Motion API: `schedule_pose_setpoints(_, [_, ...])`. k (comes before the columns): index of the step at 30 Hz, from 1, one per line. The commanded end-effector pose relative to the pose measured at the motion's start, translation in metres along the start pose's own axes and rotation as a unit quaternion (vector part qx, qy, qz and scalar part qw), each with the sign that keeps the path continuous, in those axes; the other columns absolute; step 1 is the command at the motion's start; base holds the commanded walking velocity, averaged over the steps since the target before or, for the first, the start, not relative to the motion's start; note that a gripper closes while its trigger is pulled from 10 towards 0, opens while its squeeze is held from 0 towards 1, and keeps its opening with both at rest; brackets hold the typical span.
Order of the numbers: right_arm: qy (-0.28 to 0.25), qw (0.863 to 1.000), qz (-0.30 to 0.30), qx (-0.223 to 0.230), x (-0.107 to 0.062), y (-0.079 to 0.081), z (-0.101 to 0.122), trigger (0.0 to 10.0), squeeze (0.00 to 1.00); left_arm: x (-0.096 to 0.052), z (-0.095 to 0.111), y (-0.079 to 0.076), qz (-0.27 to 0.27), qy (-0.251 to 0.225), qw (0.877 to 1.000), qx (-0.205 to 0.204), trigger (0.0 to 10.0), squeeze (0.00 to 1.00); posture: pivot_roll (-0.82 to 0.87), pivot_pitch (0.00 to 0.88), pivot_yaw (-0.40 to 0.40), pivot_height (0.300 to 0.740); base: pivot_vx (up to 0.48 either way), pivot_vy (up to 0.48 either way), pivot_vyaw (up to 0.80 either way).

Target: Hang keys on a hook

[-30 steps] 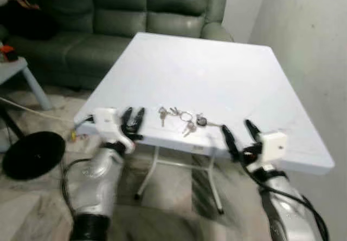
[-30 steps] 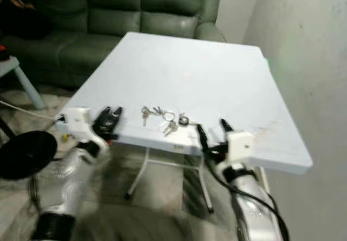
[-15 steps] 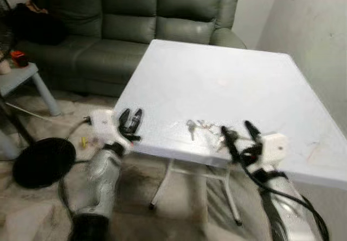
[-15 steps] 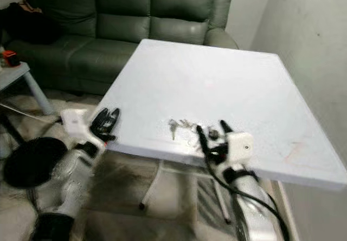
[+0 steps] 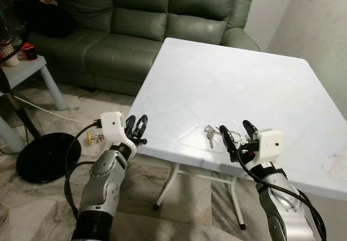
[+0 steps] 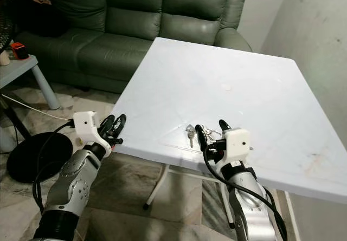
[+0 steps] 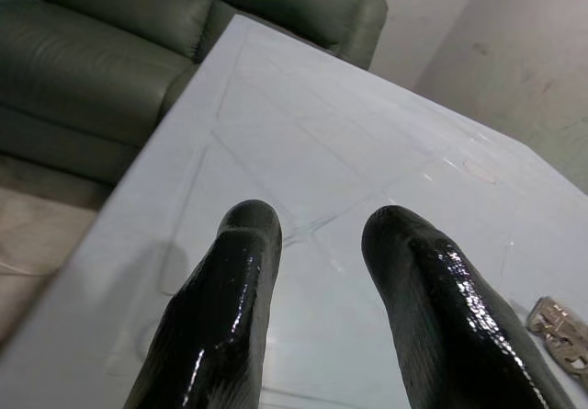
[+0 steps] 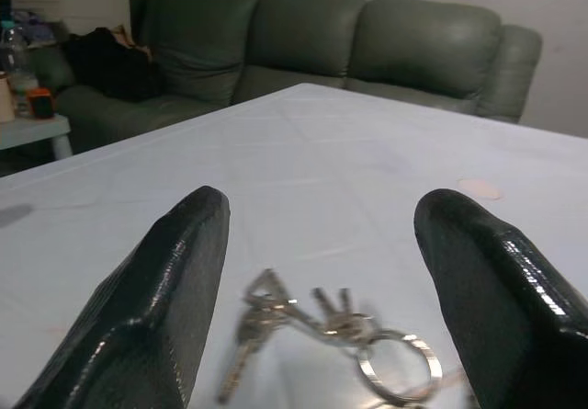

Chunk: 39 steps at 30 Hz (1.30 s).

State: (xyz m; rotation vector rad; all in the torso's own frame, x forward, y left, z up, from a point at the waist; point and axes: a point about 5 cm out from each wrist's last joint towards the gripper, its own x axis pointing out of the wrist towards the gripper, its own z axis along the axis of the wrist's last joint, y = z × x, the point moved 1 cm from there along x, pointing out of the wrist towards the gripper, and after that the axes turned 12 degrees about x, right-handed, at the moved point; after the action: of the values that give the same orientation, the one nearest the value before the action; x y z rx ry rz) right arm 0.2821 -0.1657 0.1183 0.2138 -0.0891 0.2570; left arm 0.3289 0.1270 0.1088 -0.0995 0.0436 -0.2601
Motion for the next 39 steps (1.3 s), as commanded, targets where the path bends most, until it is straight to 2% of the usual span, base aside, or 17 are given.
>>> schedule_pose_setpoints(1, [-0.002,1.000,-0.015,-0.002,0.002,-0.008,0.004,10.0,0.00,0.005,0.005,-0.004,-0.002,0.001,1.000,0.008,10.0,0.00,0.12,0.000,-0.084,0.740,0.000,0.000,0.00])
schedule_pose_setpoints(2, [-0.002,1.000,-0.015,-0.003,0.002,-0.008,0.005,10.0,0.00,0.005,0.006,-0.005,-0.001,0.001,1.000,0.007,10.0,0.00,0.12,0.000,-0.084,0.740,0.000,0.000,0.00])
schedule_pose_setpoints(5, [0.011,0.999,-0.046,0.011,0.008,-0.011,0.005,10.0,0.00,0.008,0.012,-0.020,-0.038,0.003,0.999,0.032,10.0,0.00,0.12,0.000,-0.089,0.740,0.000,0.000,0.00])
schedule_pose_setpoints(7, [0.018,0.998,-0.060,0.017,0.010,-0.012,0.004,10.0,0.00,0.007,0.014,-0.027,-0.055,0.003,0.998,0.029,10.0,0.00,0.12,0.001,-0.090,0.740,0.000,0.000,0.00])
schedule_pose_setpoints(14, [0.026,0.994,-0.105,0.022,0.018,-0.010,0.010,10.0,0.00,-0.003,0.021,-0.057,-0.131,-0.003,0.990,0.050,10.0,0.00,0.13,0.055,-0.090,0.740,0.000,0.000,0.00])
schedule_pose_setpoints(16, [0.037,0.991,-0.125,0.032,0.021,-0.010,0.008,10.0,0.00,-0.006,0.021,-0.061,-0.144,-0.002,0.988,0.061,10.0,0.00,0.13,0.070,-0.088,0.740,0.000,0.000,0.00])
schedule_pose_setpoints(19, [0.050,0.987,-0.153,0.021,0.026,-0.009,0.009,10.0,0.00,-0.012,0.022,-0.068,-0.166,-0.002,0.984,0.069,10.0,0.00,0.14,0.088,-0.086,0.740,0.000,0.000,0.00])
schedule_pose_setpoints(24, [0.063,0.980,-0.185,0.034,0.031,-0.009,0.007,10.0,0.00,-0.020,0.025,-0.074,-0.189,0.000,0.980,0.065,10.0,0.00,0.14,0.104,-0.084,0.740,0.000,0.000,0.00])
schedule_pose_setpoints(32, [0.084,0.971,-0.221,0.030,0.035,-0.008,0.004,10.0,0.00,-0.029,0.029,-0.081,-0.208,0.000,0.976,0.059,10.0,0.00,0.15,0.126,-0.083,0.740,0.000,0.000,0.00])
schedule_pose_setpoints(35, [0.104,0.962,-0.251,0.026,0.036,-0.012,0.001,10.0,0.00,-0.032,0.028,-0.082,-0.212,0.006,0.976,0.056,10.0,0.00,0.15,0.137,-0.083,0.740,0.000,0.000,0.00])
schedule_pose_setpoints(39, [0.108,0.960,-0.256,0.033,0.036,-0.012,0.000,10.0,0.00,-0.035,0.030,-0.083,-0.214,0.006,0.975,0.051,10.0,0.00,0.16,0.147,-0.084,0.740,0.000,0.000,0.00])
